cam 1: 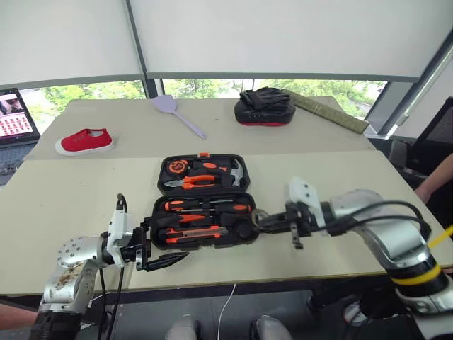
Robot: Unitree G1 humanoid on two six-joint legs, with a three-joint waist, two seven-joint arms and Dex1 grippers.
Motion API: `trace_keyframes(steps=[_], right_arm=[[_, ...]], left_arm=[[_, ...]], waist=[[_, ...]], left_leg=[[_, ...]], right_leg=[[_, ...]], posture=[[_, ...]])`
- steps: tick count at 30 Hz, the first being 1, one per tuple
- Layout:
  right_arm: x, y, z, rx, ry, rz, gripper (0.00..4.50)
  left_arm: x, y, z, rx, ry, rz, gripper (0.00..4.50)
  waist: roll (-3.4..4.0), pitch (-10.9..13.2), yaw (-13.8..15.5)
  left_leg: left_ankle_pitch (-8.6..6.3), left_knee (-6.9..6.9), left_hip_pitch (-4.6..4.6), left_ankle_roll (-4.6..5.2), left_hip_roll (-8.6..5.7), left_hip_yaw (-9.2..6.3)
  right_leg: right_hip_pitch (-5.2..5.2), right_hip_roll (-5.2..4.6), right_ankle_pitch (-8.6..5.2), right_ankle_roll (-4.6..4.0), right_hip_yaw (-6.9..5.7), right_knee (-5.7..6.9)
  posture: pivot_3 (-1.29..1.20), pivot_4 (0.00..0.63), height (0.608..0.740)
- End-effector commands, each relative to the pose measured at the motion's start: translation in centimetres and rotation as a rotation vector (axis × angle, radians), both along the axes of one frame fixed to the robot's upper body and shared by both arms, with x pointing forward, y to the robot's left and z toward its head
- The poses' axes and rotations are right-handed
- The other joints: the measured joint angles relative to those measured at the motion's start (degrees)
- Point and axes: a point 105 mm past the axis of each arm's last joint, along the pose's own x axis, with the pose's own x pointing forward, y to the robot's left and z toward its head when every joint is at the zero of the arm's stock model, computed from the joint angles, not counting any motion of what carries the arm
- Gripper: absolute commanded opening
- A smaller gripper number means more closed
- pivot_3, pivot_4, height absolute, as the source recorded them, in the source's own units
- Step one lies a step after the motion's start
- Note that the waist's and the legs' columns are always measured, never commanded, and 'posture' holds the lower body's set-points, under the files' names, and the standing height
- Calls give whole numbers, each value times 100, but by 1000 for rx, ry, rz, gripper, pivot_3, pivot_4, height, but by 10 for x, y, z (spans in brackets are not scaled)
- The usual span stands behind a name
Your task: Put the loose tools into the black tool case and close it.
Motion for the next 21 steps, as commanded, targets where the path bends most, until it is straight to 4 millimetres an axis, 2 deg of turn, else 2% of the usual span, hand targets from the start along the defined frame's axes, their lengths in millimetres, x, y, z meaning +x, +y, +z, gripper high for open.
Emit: trace_keyframes(steps=[1,4,7,15,21], right_arm=[[7,12,-3,-16,26,-17,29],[18,12,-22,-99,63,-69,29],[23,2,-36,-191,83,-111,29],[14,-2,-48,-265,165,-105,29],[21,-2,-59,-268,139,-135,29]], left_arm=[[0,-4,7,-6,-34,-5,4500],[0,-6,7,-7,-38,7,4500],[-1,-5,6,-7,-41,27,4500],[-5,-4,3,-7,-35,54,4500],[-2,-5,4,-13,-40,69,4500]], waist=[[0,0,6],[0,0,24],[0,0,40],[0,0,39],[0,0,49]], left_leg=[[0,0,0,0,0,0],[0,0,-2,0,-5,2],[0,1,-6,0,-11,4],[0,0,-7,0,-8,4],[0,1,-7,-1,-9,5]], right_leg=[[0,-1,1,-1,0,0],[1,-6,1,-1,-1,-1],[-2,-13,1,-1,-2,-2],[-7,-12,1,-2,-4,1],[-6,-15,1,-2,-5,-2]], posture=[[0,150,740],[0,150,740],[0,150,740],[0,150,740],[0,150,740]])
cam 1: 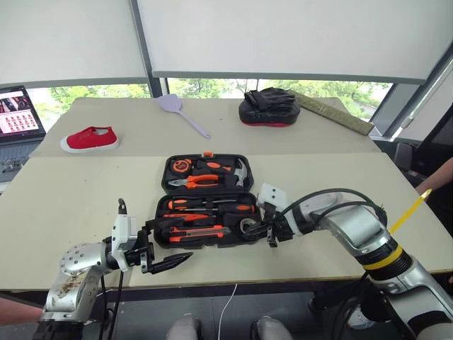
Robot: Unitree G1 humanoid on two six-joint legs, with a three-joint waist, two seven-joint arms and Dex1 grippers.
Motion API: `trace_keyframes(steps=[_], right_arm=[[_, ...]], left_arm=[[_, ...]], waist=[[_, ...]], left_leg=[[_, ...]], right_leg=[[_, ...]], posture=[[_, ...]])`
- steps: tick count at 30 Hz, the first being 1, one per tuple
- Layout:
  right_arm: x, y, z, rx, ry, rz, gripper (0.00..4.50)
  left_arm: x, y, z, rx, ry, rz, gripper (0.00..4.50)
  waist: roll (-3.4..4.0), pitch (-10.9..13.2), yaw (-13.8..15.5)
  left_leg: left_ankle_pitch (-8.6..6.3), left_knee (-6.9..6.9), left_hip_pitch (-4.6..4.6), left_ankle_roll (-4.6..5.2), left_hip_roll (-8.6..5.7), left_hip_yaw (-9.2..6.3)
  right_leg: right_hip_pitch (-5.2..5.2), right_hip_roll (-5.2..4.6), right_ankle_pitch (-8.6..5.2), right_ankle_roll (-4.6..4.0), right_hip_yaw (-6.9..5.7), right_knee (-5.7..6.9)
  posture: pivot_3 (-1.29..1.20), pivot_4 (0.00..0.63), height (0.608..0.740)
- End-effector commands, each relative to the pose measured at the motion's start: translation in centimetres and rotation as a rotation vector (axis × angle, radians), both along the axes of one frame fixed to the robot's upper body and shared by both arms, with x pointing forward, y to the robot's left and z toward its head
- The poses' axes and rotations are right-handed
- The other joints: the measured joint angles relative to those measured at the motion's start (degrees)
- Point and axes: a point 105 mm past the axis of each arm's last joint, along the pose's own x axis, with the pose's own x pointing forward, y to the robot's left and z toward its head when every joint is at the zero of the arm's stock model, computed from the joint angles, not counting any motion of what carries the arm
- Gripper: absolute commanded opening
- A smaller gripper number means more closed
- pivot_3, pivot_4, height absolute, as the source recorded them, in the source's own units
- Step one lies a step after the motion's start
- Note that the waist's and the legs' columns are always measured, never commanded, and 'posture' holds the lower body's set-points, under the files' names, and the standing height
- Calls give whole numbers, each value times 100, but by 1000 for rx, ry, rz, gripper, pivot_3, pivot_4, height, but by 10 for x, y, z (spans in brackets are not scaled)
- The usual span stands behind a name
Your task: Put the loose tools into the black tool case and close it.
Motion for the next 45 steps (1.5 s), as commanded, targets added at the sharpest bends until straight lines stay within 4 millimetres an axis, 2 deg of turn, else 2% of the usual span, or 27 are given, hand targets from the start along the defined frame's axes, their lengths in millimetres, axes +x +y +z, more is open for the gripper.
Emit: trace_keyframes(steps=[1,2,4,5,8,11,14,15,16,19,20,21,23,24,30,34,38,42,45], right_arm=[[-1,-2,-1,-10,-11,12,389],[-4,1,4,10,-12,38,761],[-7,5,19,77,-42,69,1198],[-8,5,30,130,-45,84,1593],[-5,-3,57,231,-83,87,2600],[6,-36,75,245,-104,27,2600],[27,-60,71,248,-148,-96,2678],[41,-67,62,211,-207,-170,2280],[51,-71,53,170,-254,-205,2174],[75,-71,41,150,-383,-289,1351],[82,-69,38,149,-412,-312,882],[88,-67,34,139,-440,-316,655],[97,-60,24,120,-477,-307,0],[100,-56,20,122,-481,-297,0],[108,-28,8,161,-464,-233,0],[104,-24,2,178,-421,-201,0],[92,-38,5,196,-411,-180,0],[75,-64,3,166,-397,-192,0],[63,-77,3,149,-384,-207,0]], left_arm=[[2,-2,10,-8,-56,10,4500],[4,-1,11,-14,-59,25,4500],[7,1,15,-24,-73,56,4500],[11,3,17,-31,-77,83,4500],[21,12,25,-52,-76,163,4500],[43,33,36,-100,-52,323,4500],[74,57,37,-100,2,547,3618],[86,67,34,-71,19,639,3374],[95,75,30,-41,47,713,2939],[111,87,19,20,120,832,1960],[114,86,15,41,142,835,1500],[117,85,10,61,163,838,1273],[120,76,2,93,205,800,484],[122,73,0,108,209,794,85],[127,46,-5,95,235,679,23],[122,22,-5,54,252,535,23],[115,-9,0,21,250,401,23],[103,-37,-4,37,251,296,23],[96,-50,-7,40,257,259,23]], waist=[[0,0,-2],[0,0,0],[0,0,6],[-1,1,6],[-3,3,5],[-5,5,21],[-13,8,25],[-16,8,18],[-19,7,15],[-21,9,-62],[-21,10,-88],[-21,12,-109],[-22,15,-130],[-23,18,-132],[-24,21,-98],[-22,22,-8],[-22,21,41],[-22,22,92],[-23,22,94]], left_leg=[[0,0,0,0,0,0],[0,0,0,0,1,0],[0,0,-1,0,0,0],[0,0,0,0,0,-1],[0,0,-6,0,0,-2],[0,0,-5,1,-1,-3],[0,0,1,0,-2,-4],[0,0,5,0,-2,-4],[0,0,7,0,0,-4],[2,0,8,-3,1,-4],[3,-3,9,-3,0,-1],[3,-4,6,-4,0,-1],[4,-7,1,-5,-1,0],[4,-7,0,-5,-1,1],[7,-7,-2,-11,-1,0],[10,-6,-1,-15,-11,-1],[10,-4,-6,-15,-14,-3],[6,-2,-27,-10,-24,-10],[1,-1,-31,-2,-26,-11]], right_leg=[[0,1,0,0,0,1],[0,1,0,0,0,1],[0,1,0,0,0,1],[1,1,0,0,0,1],[-4,2,0,1,0,0],[0,2,1,2,-1,-1],[8,2,0,3,-4,-4],[12,3,0,4,-4,-4],[13,6,0,4,-4,-3],[9,14,1,5,0,0],[8,14,1,4,4,3],[5,15,2,4,4,5],[1,15,2,4,4,6],[0,14,3,4,4,6],[2,12,3,4,-1,6],[10,0,6,9,-6,5],[12,-4,7,14,-7,2],[9,-9,7,21,-9,-10],[9,-11,9,25,-9,-19]], posture=[[0,150,740],[0,150,740],[0,150,740],[0,150,740],[0,150,740],[0,150,740],[0,150,740],[0,150,740],[0,150,740],[0,150,740],[0,150,740],[0,150,740],[0,150,740],[0,150,740],[0,150,740],[0,150,740],[0,150,740],[0,150,740],[0,150,740]])
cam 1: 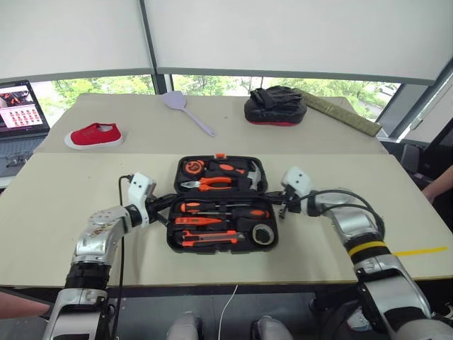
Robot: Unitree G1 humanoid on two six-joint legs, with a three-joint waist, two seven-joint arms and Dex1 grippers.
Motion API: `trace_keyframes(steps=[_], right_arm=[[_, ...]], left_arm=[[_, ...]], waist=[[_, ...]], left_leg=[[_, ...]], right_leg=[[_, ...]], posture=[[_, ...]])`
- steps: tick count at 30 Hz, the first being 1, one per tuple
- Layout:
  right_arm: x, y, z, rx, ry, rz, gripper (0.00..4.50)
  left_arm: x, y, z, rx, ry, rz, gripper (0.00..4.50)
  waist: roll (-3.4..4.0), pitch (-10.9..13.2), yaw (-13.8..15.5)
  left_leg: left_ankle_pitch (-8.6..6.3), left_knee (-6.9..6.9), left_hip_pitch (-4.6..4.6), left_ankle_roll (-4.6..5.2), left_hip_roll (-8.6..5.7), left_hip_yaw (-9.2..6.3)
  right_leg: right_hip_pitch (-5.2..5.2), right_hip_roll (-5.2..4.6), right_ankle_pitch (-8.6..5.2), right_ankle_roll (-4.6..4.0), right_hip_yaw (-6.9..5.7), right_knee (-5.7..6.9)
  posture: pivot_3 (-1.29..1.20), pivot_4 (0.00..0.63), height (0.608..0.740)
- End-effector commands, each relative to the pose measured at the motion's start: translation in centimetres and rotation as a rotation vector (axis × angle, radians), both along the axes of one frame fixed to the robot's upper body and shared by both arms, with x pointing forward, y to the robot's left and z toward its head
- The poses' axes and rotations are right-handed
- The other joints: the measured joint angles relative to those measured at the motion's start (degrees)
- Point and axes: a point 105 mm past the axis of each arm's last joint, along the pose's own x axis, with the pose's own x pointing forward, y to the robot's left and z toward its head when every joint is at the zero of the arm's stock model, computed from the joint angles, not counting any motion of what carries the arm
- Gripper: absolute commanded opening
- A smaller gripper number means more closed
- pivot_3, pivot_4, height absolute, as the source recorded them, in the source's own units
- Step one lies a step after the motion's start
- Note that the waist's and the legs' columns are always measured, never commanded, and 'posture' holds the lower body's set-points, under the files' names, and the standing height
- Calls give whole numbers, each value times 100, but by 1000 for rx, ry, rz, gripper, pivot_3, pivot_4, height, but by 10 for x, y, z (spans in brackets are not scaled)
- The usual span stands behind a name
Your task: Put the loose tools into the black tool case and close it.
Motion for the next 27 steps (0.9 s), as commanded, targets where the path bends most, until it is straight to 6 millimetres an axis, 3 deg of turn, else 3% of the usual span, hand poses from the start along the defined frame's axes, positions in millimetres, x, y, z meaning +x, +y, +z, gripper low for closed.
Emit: trace_keyframes(steps=[1,6,16,18,22,24,27], right_arm=[[-17,6,11,35,1,64,0],[-29,-10,3,24,13,19,0],[-35,0,7,96,-23,39,0],[-33,-6,20,124,-62,17,0],[-45,-22,28,106,13,12,1104],[-50,-27,36,107,25,21,1800],[-49,-26,60,209,55,-10,2847]], left_arm=[[-15,-46,14,-44,-53,-179,23],[-22,-52,10,2,-54,-195,23],[-24,-25,16,19,-26,-149,23],[-22,-8,25,26,-29,-98,531],[-34,18,44,33,2,-130,1803],[-33,33,44,75,85,-77,2519],[-29,38,50,87,171,-55,3662]], waist=[[0,0,-5],[-1,1,-18],[-2,1,-96],[-5,3,-124],[-3,13,-173],[-2,14,-174],[-6,16,-169]], left_leg=[[0,0,0,0,0,0],[1,0,6,0,1,-4],[5,1,12,-7,4,-13],[5,1,11,-7,8,-13],[5,-1,8,-7,13,-15],[5,-2,10,-7,13,-15],[6,-1,23,-9,12,-16]], right_leg=[[0,1,0,0,0,1],[1,4,0,0,1,4],[4,13,-1,-1,3,7],[1,16,-1,-1,4,7],[-7,20,-2,-3,5,14],[-6,18,-2,-4,5,16],[3,19,-4,-3,5,16]], posture=[[0,150,740],[0,150,740],[0,150,740],[0,150,740],[0,150,740],[0,150,740],[0,150,740]])
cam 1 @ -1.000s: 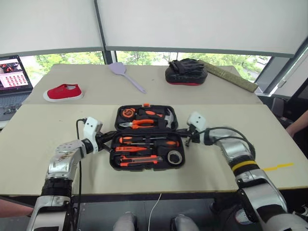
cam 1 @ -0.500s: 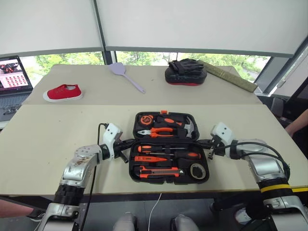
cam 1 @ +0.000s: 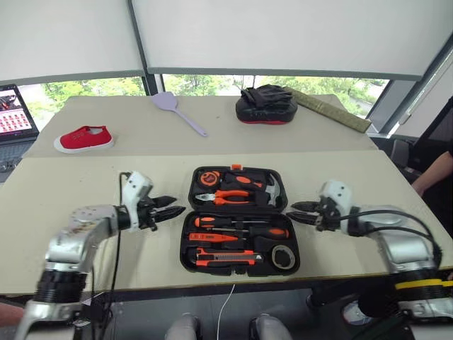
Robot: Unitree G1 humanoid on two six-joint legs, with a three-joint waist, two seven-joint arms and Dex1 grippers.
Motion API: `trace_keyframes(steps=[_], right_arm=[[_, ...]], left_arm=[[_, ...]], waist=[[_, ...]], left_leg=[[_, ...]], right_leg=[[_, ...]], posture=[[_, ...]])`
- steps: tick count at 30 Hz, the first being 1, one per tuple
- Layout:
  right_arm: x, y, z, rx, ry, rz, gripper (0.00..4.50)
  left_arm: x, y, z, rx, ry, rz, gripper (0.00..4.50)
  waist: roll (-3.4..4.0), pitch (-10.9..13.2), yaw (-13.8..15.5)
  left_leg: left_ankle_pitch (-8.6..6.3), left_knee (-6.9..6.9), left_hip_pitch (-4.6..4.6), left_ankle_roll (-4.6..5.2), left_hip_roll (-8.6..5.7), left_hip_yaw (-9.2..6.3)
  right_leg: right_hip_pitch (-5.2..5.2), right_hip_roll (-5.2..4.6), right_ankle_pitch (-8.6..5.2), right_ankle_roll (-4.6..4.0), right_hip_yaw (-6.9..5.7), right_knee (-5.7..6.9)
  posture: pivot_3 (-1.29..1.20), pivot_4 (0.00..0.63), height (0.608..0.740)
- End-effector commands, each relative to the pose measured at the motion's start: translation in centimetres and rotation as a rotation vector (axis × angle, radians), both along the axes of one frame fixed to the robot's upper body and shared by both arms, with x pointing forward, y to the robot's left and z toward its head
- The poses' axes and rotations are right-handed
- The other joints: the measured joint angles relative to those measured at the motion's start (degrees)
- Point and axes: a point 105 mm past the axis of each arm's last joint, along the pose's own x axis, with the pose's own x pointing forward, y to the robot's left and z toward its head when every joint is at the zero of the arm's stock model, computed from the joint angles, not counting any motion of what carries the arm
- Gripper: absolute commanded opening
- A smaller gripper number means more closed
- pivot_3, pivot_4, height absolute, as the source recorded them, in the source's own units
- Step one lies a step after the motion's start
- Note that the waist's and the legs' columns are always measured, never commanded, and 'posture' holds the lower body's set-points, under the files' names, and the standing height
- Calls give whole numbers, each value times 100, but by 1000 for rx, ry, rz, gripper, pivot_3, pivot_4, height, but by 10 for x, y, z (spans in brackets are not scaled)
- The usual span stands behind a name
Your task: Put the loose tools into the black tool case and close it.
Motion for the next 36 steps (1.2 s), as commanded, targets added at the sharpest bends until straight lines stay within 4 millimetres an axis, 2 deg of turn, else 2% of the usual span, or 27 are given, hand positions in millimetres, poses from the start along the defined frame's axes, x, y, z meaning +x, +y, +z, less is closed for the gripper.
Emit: trace_keyframes(steps=[1,2,4,8,13,18,20,21,22,23,26,29,30,33,35,36], right_arm=[[6,3,38,126,18,-75,3254],[13,1,38,104,85,-145,3410],[15,2,37,62,213,-201,3410],[19,13,31,105,498,-300,3410],[41,17,23,70,507,-404,3410],[51,19,16,81,517,-436,3410],[54,17,11,75,523,-457,2902],[55,16,10,73,526,-467,2814],[56,15,9,75,530,-475,2434],[56,15,9,78,533,-478,1957],[55,14,7,96,557,-489,1135],[53,13,0,106,590,-508,62],[54,13,-1,117,596,-513,3],[57,11,-2,131,577,-532,0],[61,16,5,169,520,-517,0],[64,20,12,204,463,-495,0]], left_arm=[[8,-4,17,-20,48,10,4099],[15,-5,21,-24,58,39,4256],[27,-8,24,-20,83,85,4256],[43,-28,25,-72,181,120,4256],[62,-43,17,-71,226,156,4256],[70,-48,9,-78,254,172,4256],[71,-49,7,-75,263,170,4392],[72,-50,7,-79,261,172,4392],[74,-50,7,-85,257,178,4392],[74,-50,7,-91,255,180,3901],[75,-50,3,-101,257,189,3076],[73,-54,-3,-134,293,186,1961],[72,-55,-6,-151,313,186,1758],[72,-58,-10,-187,342,198,582],[72,-57,-12,-191,339,210,45],[73,-56,-11,-198,320,214,45]], waist=[[-5,4,8],[-4,11,11],[-4,18,21],[-6,18,39],[-8,19,32],[-8,19,28],[-8,19,28],[-8,19,27],[-8,19,24],[-8,19,20],[-8,19,15],[-8,19,34],[-8,19,35],[-8,19,41],[-7,18,40],[-7,18,36]], left_leg=[[2,0,6,-3,0,0],[4,0,7,-6,0,-1],[17,3,5,-7,-2,-4],[27,3,10,3,0,-7],[26,2,-24,5,-4,-14],[26,3,-79,7,-9,-11],[26,3,-80,7,-8,-11],[26,3,-80,7,-8,-10],[27,3,-80,6,-8,-10],[27,4,-79,6,-8,-10],[28,4,-79,5,-8,-11],[28,6,-77,5,-9,-13],[28,9,-75,5,-9,-13],[37,12,-67,8,-9,-14],[47,12,-60,11,-9,-17],[51,12,-49,13,-9,-18]], right_leg=[[4,0,0,0,0,1],[5,0,0,0,0,1],[0,-2,5,4,3,5],[2,1,19,-20,3,9],[-22,6,19,-20,2,9],[-76,5,21,-15,4,13],[-76,5,22,-15,3,16],[-76,5,22,-15,3,17],[-76,5,22,-15,2,17],[-75,5,22,-14,2,20],[-75,5,23,-13,2,22],[-69,4,24,-12,1,22],[-66,4,26,-10,1,23],[-59,3,32,-11,1,25],[-50,3,39,-13,-1,25],[-40,3,42,-13,-1,24]], posture=[[0,150,740],[0,150,740],[0,150,740],[0,150,740],[0,150,740],[0,150,740],[0,150,740],[0,150,740],[0,150,740],[0,150,740],[0,150,740],[0,150,740],[0,150,740],[0,150,740],[0,150,740],[0,150,740]])
